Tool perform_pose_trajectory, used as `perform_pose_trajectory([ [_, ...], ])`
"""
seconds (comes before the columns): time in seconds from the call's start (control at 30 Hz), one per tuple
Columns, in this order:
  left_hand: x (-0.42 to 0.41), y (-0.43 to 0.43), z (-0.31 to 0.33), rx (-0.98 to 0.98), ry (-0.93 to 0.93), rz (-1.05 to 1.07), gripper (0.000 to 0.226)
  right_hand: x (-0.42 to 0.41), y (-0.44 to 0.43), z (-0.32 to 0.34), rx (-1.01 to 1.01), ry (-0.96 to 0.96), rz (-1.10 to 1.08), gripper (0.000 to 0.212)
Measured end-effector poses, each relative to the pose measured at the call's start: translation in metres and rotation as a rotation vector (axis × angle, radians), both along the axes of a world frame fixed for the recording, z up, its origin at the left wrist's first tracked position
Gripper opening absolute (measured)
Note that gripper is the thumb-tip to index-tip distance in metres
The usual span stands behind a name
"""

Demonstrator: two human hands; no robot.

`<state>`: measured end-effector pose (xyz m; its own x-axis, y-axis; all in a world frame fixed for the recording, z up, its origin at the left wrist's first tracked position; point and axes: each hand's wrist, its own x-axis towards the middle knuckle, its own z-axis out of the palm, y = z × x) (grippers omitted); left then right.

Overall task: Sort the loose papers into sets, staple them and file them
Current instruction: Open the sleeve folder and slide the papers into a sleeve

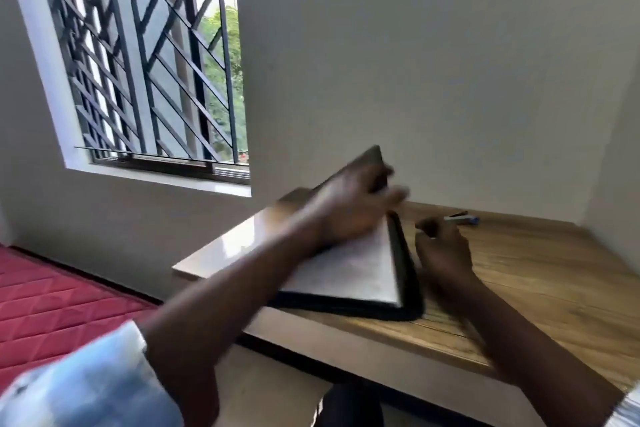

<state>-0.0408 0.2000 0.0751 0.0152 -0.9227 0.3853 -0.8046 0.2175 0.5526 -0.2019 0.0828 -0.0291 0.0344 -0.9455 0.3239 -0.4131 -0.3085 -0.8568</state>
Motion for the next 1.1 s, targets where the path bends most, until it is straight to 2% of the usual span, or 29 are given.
perform_pose_trajectory([
  [0.1,-0.036,0.006,-0.071,0.254,-0.348,-0.046,0.088,-0.031,-0.010,-0.009,0.013,0.069,0.026,0.026],
  [0.17,-0.025,-0.011,-0.098,0.268,-0.457,-0.029,0.094,-0.042,-0.018,-0.011,0.013,0.185,0.059,0.025],
  [0.27,-0.008,-0.027,-0.102,0.250,-0.472,-0.056,0.093,-0.040,-0.024,-0.013,-0.054,0.381,0.133,0.018],
  [0.4,0.027,-0.055,-0.101,0.246,-0.510,-0.004,0.091,-0.019,-0.022,-0.015,-0.177,0.809,0.161,0.031],
  [0.6,0.065,-0.100,-0.100,0.283,-0.479,0.139,0.091,0.000,-0.034,-0.013,-0.231,0.892,0.197,0.033],
  [0.67,0.067,-0.104,-0.100,0.301,-0.471,0.125,0.090,0.005,-0.040,-0.012,-0.249,0.885,0.206,0.031],
  [0.73,0.073,-0.098,-0.094,0.298,-0.375,0.056,0.084,0.009,-0.041,-0.012,-0.281,0.838,0.227,0.027],
  [0.8,0.091,-0.086,-0.087,0.215,-0.173,0.030,0.069,0.016,-0.040,-0.012,-0.364,0.762,0.290,0.024],
  [0.87,0.126,-0.077,-0.083,0.084,-0.129,0.151,0.061,0.030,-0.032,-0.009,-0.499,0.692,0.408,0.021],
  [0.93,0.167,-0.068,-0.082,0.026,-0.079,0.293,0.064,0.053,-0.020,-0.001,-0.631,0.662,0.544,0.018],
  [1.03,0.220,-0.056,-0.094,0.041,0.241,0.307,0.060,0.101,-0.003,0.010,-0.795,0.681,0.718,0.025],
  [1.1,0.239,-0.052,-0.102,0.048,0.389,0.281,0.052,0.139,0.007,0.014,-0.910,0.773,0.806,0.028],
])
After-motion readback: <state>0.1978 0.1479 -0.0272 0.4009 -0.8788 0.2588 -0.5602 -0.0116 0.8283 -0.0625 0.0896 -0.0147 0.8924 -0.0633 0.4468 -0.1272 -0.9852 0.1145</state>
